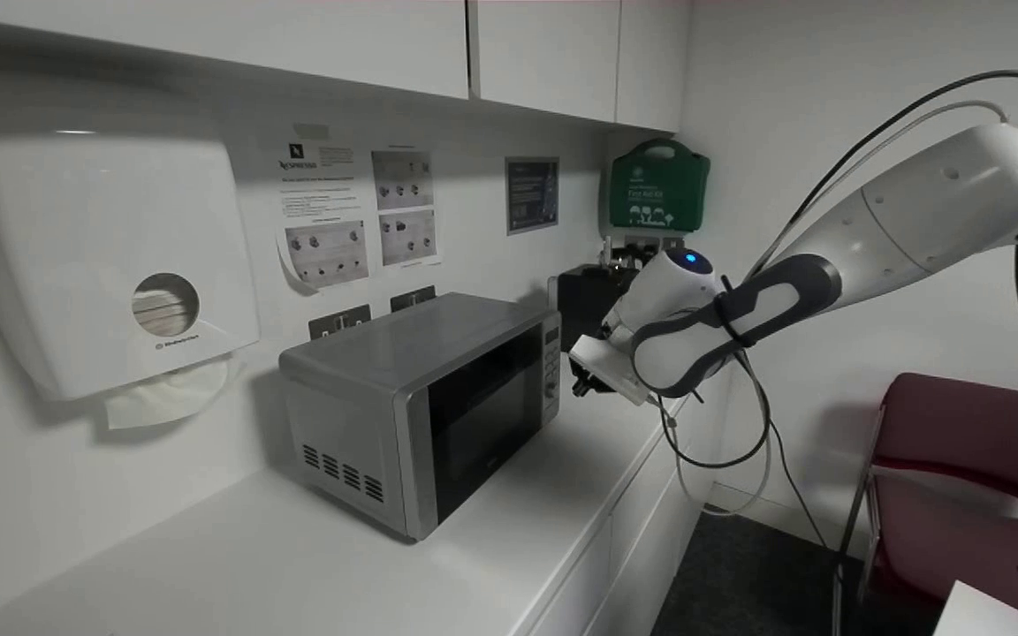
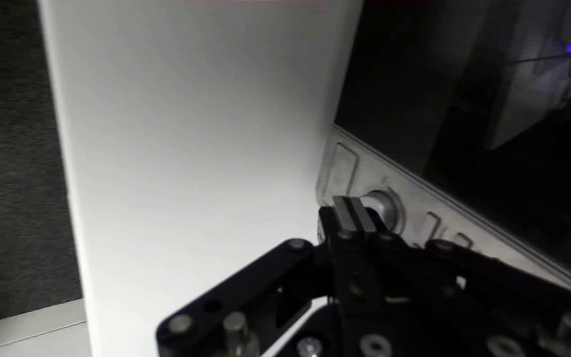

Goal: Press a button on the microwave

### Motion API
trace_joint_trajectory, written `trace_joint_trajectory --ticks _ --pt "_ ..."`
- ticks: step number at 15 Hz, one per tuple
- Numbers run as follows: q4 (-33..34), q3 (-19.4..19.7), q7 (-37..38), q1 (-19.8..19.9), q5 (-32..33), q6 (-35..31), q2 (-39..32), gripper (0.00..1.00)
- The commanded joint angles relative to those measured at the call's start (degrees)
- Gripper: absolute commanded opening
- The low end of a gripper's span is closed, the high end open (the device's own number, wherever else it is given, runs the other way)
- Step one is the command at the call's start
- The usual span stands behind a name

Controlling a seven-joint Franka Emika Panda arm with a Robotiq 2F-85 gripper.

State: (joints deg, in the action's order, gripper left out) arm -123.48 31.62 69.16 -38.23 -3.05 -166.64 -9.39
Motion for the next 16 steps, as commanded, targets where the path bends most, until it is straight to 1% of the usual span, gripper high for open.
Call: trace_joint_trajectory --ticks 1,2,3,4,5,6,7,9,11,12,13,14,15,16 --pt "-2.0 3.7 4.8 -2.9 9.8 16.0 7.4 0.0" --pt "-2.0 3.3 4.6 -2.7 11.1 20.9 8.9 0.0" --pt "-1.9 -7.5 5.1 7.6 13.5 25.9 10.9 0.0" --pt "-1.7 -10.8 2.2 9.9 11.7 31.0 12.6 0.0" --pt "-0.8 -15.0 -0.2 13.3 9.4 35.7 13.9 0.0" --pt "-1.1 -18.9 -4.8 16.5 5.4 38.2 15.4 0.0" --pt "-0.8 -21.7 -8.1 18.9 2.2 40.7 16.5 0.0" --pt "-0.4 -25.6 -15.1 22.4 -4.7 44.9 18.7 0.0" --pt "1.1 -27.7 -21.5 25.0 -10.9 50.9 19.6 0.0" --pt "2.0 -28.3 -23.8 26.1 -13.0 54.3 19.7 0.0" --pt "2.3 -29.3 -23.6 27.4 -12.6 56.4 19.7 0.25" --pt "2.6 -30.1 -23.1 28.7 -11.6 57.0 19.6 0.26" --pt "1.7 -31.5 -21.4 29.2 -11.2 54.4 19.2 0.09" --pt "2.0 -31.8 -21.6 29.9 -11.2 55.1 19.2 0.16"
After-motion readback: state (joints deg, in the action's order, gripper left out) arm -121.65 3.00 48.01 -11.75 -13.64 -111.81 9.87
